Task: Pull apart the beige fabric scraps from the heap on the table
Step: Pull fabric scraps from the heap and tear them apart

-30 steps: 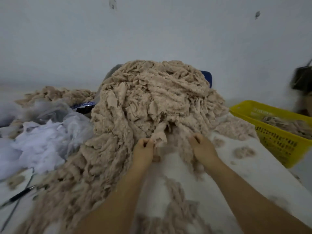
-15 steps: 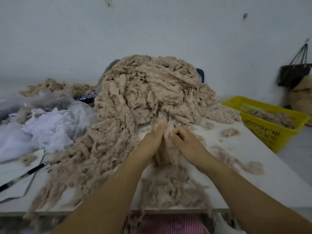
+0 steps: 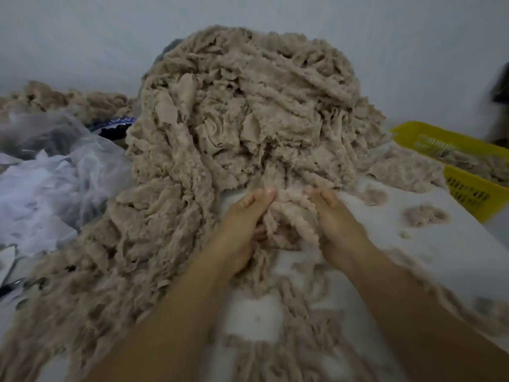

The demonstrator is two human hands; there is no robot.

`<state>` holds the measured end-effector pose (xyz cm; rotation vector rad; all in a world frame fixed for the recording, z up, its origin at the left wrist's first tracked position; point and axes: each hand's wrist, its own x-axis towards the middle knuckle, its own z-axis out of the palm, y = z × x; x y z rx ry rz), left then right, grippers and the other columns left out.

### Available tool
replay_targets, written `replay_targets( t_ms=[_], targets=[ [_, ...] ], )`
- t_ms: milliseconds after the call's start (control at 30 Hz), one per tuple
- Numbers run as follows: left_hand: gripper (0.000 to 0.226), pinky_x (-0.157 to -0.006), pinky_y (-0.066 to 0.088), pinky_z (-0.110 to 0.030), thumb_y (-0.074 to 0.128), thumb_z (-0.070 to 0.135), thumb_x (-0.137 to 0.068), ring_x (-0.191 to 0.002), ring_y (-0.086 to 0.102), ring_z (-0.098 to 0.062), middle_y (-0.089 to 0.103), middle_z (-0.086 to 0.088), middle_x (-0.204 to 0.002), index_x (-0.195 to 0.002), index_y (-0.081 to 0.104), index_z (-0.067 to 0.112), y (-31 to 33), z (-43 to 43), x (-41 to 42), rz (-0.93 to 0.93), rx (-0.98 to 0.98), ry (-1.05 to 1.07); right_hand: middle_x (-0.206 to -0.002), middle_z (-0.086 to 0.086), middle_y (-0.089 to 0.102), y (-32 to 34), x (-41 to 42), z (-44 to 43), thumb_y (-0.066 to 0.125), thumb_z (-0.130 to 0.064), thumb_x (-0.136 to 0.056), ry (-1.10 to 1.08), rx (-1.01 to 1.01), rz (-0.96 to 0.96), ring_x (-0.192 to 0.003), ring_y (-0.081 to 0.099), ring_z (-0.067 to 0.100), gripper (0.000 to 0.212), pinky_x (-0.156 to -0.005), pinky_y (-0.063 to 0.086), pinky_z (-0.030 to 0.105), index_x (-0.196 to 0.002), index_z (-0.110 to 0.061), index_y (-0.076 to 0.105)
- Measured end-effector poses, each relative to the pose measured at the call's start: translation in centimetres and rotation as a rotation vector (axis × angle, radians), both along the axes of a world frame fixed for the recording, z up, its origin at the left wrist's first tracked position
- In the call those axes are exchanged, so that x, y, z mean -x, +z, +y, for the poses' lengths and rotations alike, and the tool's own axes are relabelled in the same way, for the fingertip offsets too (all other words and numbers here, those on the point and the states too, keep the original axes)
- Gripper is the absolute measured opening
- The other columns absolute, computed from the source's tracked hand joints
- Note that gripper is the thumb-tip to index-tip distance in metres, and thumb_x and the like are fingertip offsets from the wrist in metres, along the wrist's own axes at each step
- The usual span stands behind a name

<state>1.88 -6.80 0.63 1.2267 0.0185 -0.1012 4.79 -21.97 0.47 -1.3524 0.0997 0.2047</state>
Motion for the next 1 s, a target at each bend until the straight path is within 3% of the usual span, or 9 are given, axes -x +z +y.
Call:
replay_targets(
  t_ms=[133,300,400,467,533,667,767,867,1000],
  targets=[
    [0.041,-0.038,0.021,-0.019,0.064,0.050,-0.082,-0.036,0.023,-0.005,0.030,0.010,-0.046,-0.055,0.043,0.027,0.3,0.5,-0.4,-0.017,0.040,0.043,-0.119,0.009,0.072,-0.1,-0.7,-1.3,0.052,-0.033,-0.102,0.015,-0.251,0.072,-0.102,0.072,0.022,0.032,-0.072,0.060,0.030,-0.127,-0.017,0.064],
    [0.040,-0.039,0.023,-0.019,0.062,0.050,-0.080,-0.035,0.020,-0.006,0.026,0.009,-0.046,-0.057,0.045,0.023,1.2,2.8,-0.1,-0.007,0.282,0.172,-0.065,0.002,0.071,1.6,-0.5,-3.2,0.061,-0.007,-0.079,-0.058,-0.474,-0.022,-0.049,0.064,0.005,0.018,-0.040,0.046,0.016,-0.074,-0.011,0.077],
    [0.038,-0.052,0.041,-0.013,0.059,0.052,-0.089,-0.047,0.051,-0.004,0.059,0.009,-0.057,-0.066,0.066,0.023,0.8,2.6,0.7,-0.075,-0.333,0.187,-0.059,0.005,0.066,1.7,-0.1,-3.4,0.055,-0.009,-0.092,-0.070,-0.547,-0.013,-0.040,0.059,0.008,0.014,-0.036,0.044,0.017,-0.094,-0.002,0.067],
    [0.050,-0.066,0.046,-0.008,0.048,0.066,-0.092,-0.067,0.063,0.009,0.073,0.020,-0.079,-0.072,0.077,0.031,0.9,1.2,1.2,-0.107,-0.633,0.050,-0.082,0.013,0.074,1.6,0.1,-2.6,0.047,-0.018,-0.104,-0.054,-0.402,-0.037,-0.066,0.072,0.017,0.027,-0.052,0.056,0.024,-0.113,0.002,0.064],
    [0.063,-0.077,0.048,-0.019,0.039,0.086,-0.080,-0.079,0.067,0.007,0.075,0.019,-0.090,-0.078,0.079,0.037,1.4,-0.3,1.5,-0.063,-0.687,-0.089,-0.100,0.016,0.074,1.4,0.4,-1.8,0.049,-0.026,-0.104,-0.090,-0.158,-0.121,-0.089,0.072,0.024,0.027,-0.068,0.060,0.033,-0.113,-0.008,0.067],
    [0.050,-0.079,0.054,-0.034,0.059,0.061,-0.087,-0.083,0.070,-0.023,0.075,-0.003,-0.087,-0.088,0.072,0.012,2.2,-2.1,0.9,0.000,-0.520,0.009,-0.096,0.008,0.073,1.4,1.7,-0.6,0.055,-0.034,-0.101,-0.096,0.211,-0.349,-0.093,0.069,0.025,0.023,-0.087,0.055,0.044,-0.084,-0.030,0.070],
    [0.046,-0.081,0.048,-0.042,0.062,0.032,-0.095,-0.089,0.059,-0.037,0.063,-0.032,-0.101,-0.108,0.062,-0.011,3.1,-2.1,0.5,-0.011,-0.221,0.035,-0.112,-0.006,0.071,1.5,2.3,-0.4,0.058,-0.059,-0.087,0.038,0.133,-0.406,-0.105,0.067,0.009,0.038,-0.088,0.054,0.031,-0.113,-0.032,0.067],
    [0.065,-0.073,0.052,-0.032,0.065,0.038,-0.084,-0.087,0.063,-0.031,0.064,-0.025,-0.108,-0.119,0.057,-0.016,3.5,-1.9,0.1,-0.055,-0.085,-0.054,-0.113,-0.016,0.072,0.9,2.4,-0.1,0.061,-0.057,-0.080,0.290,0.129,-0.451,-0.108,0.065,0.002,0.032,-0.082,0.051,0.012,-0.109,-0.047,0.070],
    [0.037,-0.065,0.053,-0.024,0.062,0.036,-0.088,-0.078,0.068,-0.016,0.073,-0.007,-0.089,-0.102,0.073,0.004,3.6,-2.0,-0.8,-0.125,0.002,-0.004,-0.105,-0.019,0.073,0.4,1.7,-0.3,0.066,-0.045,-0.085,0.199,0.166,-0.417,-0.101,0.067,-0.001,0.019,-0.081,0.055,0.017,-0.104,-0.042,0.069]
  ],
)
